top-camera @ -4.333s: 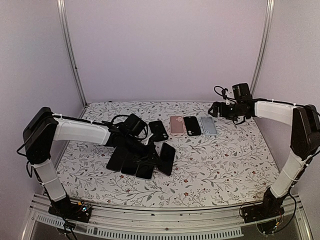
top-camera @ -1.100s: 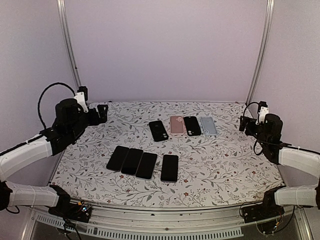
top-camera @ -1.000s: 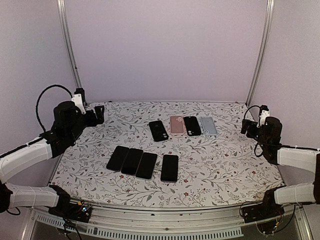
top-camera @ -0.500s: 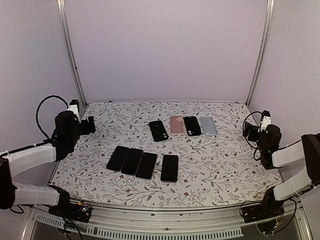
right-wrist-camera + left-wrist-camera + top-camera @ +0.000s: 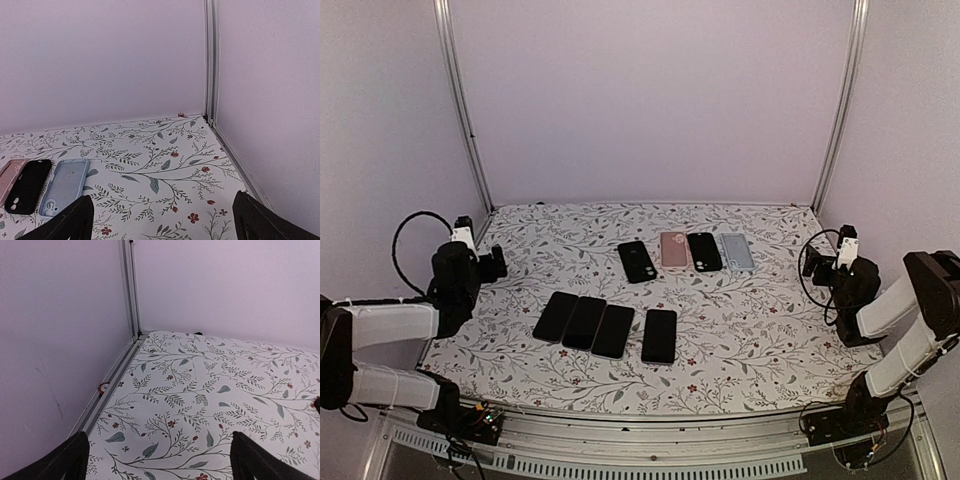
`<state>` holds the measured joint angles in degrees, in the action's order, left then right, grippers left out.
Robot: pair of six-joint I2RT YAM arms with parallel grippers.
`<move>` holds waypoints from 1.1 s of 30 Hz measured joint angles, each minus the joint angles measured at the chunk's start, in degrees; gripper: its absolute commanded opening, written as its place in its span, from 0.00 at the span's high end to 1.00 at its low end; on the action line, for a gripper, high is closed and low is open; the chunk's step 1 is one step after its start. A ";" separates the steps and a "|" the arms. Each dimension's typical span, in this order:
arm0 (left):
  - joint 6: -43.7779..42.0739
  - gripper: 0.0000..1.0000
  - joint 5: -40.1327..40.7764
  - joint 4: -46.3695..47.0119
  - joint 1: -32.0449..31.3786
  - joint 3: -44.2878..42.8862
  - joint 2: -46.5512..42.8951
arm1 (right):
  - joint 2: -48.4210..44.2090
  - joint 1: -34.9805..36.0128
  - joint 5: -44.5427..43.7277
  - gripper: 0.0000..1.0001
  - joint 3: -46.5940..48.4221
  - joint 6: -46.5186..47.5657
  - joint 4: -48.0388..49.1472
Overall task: Take the phone out of the phone case
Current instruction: Reset both arms
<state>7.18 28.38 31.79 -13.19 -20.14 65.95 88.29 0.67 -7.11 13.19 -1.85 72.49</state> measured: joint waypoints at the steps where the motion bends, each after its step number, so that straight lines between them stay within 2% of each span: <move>1: -0.28 0.01 0.42 1.27 0.04 0.55 0.07 | 0.00 0.00 0.00 0.01 0.00 0.02 0.11; 6: -1.68 0.01 1.66 9.29 0.24 3.13 2.60 | 0.00 0.00 0.00 0.01 0.02 0.04 0.50; 11: -3.98 0.01 2.36 19.67 0.35 6.10 9.62 | 0.00 0.00 0.00 0.01 0.02 0.07 0.66; 20: -10.78 0.01 1.25 33.16 0.66 6.16 16.57 | 0.00 0.00 0.00 0.01 0.02 0.20 0.83; 24: -12.46 0.01 1.62 45.53 1.40 9.57 21.11 | 0.00 0.00 0.00 0.01 0.02 0.20 0.83; 30: -13.18 0.01 -6.03 52.09 4.57 12.63 23.12 | 0.00 0.00 0.00 0.01 0.02 0.20 0.83; 33: -13.14 0.01 -9.84 51.54 5.90 12.41 24.46 | 0.00 0.00 0.00 0.01 0.02 0.20 0.83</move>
<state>-5.96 18.55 83.33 -7.29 -7.73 90.41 88.29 0.67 -7.11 13.21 -1.65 73.32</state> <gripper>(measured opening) 0.994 0.990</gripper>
